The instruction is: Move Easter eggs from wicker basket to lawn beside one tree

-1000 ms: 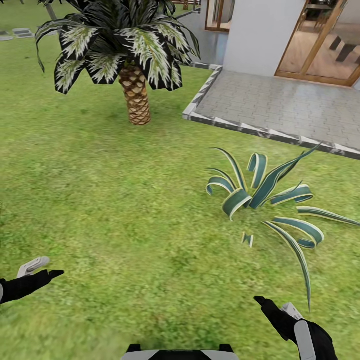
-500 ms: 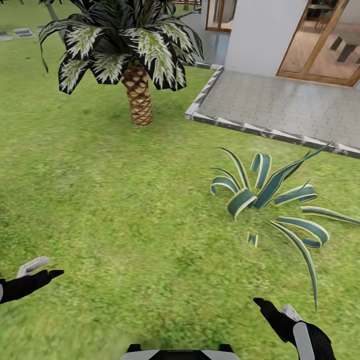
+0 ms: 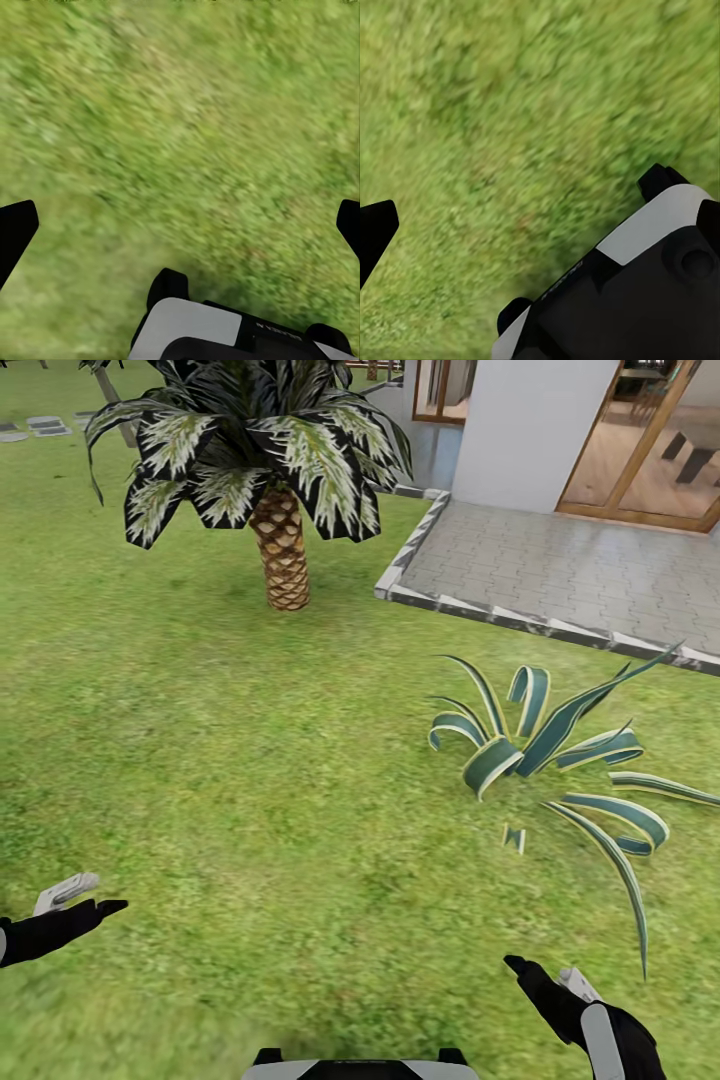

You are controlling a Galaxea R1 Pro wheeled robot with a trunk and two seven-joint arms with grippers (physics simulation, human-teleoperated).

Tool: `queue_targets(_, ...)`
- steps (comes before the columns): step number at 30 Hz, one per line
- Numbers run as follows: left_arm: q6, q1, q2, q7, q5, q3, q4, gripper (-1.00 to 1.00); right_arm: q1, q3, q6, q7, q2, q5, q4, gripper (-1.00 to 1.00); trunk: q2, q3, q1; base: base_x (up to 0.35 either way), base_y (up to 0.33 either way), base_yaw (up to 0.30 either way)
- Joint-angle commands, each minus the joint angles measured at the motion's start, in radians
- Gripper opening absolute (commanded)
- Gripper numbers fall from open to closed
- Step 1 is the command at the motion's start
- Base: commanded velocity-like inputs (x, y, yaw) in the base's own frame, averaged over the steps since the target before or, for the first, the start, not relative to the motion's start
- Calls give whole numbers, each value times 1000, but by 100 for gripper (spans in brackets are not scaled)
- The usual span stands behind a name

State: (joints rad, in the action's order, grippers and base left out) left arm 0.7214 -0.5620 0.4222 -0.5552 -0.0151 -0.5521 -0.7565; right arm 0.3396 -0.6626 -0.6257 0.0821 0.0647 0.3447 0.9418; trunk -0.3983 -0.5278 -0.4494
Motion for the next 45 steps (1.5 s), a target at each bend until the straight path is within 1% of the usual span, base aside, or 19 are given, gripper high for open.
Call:
queue_targets(1,7,-1,0,-5,-2,-3,-1,100,1,-5,-6,5,1,-2,2,100,-2,-1,-1,0,76,0)
queue_targets(10,6,-1,0,-5,-2,-3,0,100,1,-1,-6,5,3,-3,2,100,-2,-1,-1,0,18,0)
queue_targets(15,7,-1,0,-5,-2,-3,-1,100,1,38,-6,4,2,-3,2,100,-2,-1,-1,0,1,0)
queue_targets(18,7,-1,0,-5,-2,-3,-1,100,1,47,-6,4,2,-3,2,100,-2,-1,-1,0,0,12)
queue_targets(30,7,0,-2,-3,-2,-2,-1,100,1,54,-6,5,2,-3,2,100,-2,-1,-1,0,0,197)
queue_targets(45,7,0,-3,-2,-2,1,-1,100,1,55,-6,7,3,-2,2,100,-2,-1,-1,0,0,9)
